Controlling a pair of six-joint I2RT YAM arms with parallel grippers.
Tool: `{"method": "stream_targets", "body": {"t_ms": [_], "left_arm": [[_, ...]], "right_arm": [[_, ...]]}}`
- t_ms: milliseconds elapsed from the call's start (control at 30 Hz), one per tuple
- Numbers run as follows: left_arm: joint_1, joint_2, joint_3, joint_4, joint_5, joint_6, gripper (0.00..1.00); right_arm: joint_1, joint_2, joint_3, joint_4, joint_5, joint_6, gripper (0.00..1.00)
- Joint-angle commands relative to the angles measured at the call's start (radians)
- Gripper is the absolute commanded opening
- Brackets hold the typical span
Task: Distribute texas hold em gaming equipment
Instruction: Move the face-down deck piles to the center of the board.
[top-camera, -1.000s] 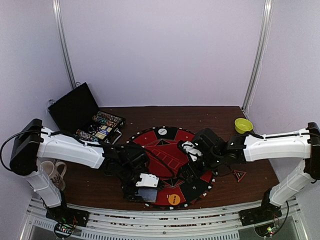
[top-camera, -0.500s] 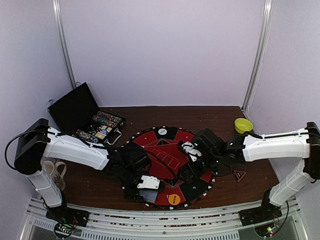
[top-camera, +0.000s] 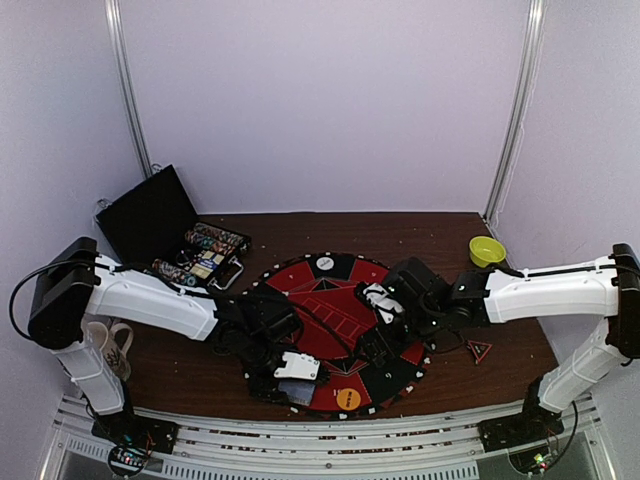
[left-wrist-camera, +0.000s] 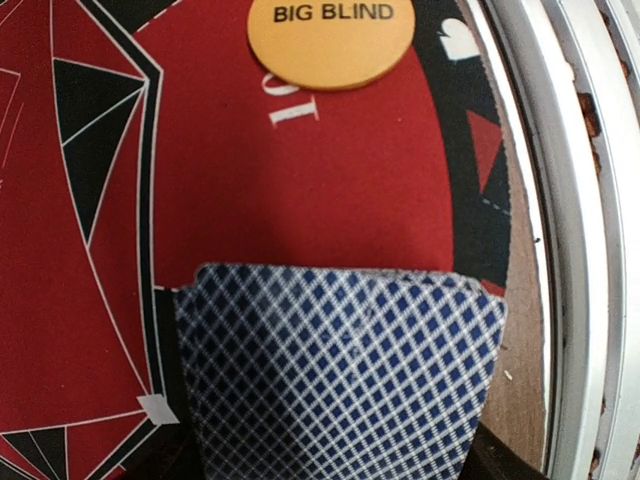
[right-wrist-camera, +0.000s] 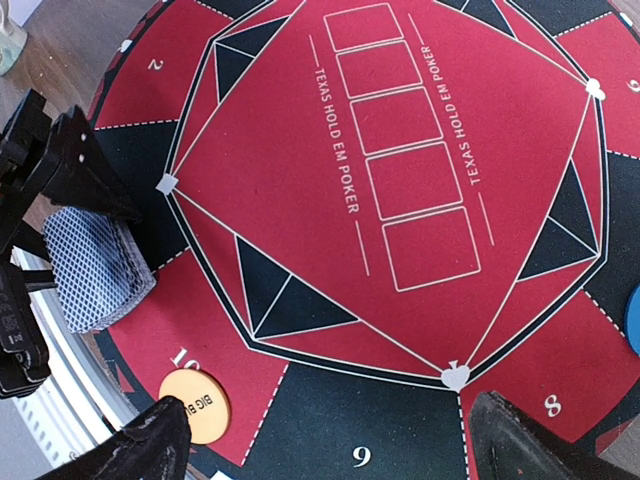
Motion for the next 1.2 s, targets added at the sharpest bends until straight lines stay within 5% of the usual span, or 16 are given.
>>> {"method": "stream_targets", "body": {"t_ms": [0, 267, 533, 600, 767, 1167], "left_arm": [[-0.007, 0.01, 0.001, -0.017, 0.029, 0.003, 0.7], [-0.038, -0.084, -0.083, -0.04, 0.101, 0.024, 0.65], [-0.038, -0.137, -0.147, -0.046, -0.025, 0.023, 0.64], [-0.038, -0.133, -0.147, -0.038, -0.035, 0.021, 0.67], [-0.038, -0.116, -0.123, -0.026, -0.062, 0.008, 0.96], [-0.038, -0.26, 0.025, -0.131, -0.059, 0.005, 0.98]], "right_arm": [[-0.007, -0.01, 0.012, -0.027, 0.028, -0.01, 1.0], [-0.009, -0.017, 0.012, -0.032, 0.035, -0.01, 1.0], [-0.01, -0.012, 0.02, -0.037, 0.038, -0.013, 1.0], [-0.01, -0.009, 0.022, -0.038, 0.038, -0.017, 1.0], [-0.011, -0.007, 0.033, -0.048, 0.042, -0.024, 1.0], [-0.019, -0.012, 0.048, -0.061, 0.034, -0.041, 1.0]]}}
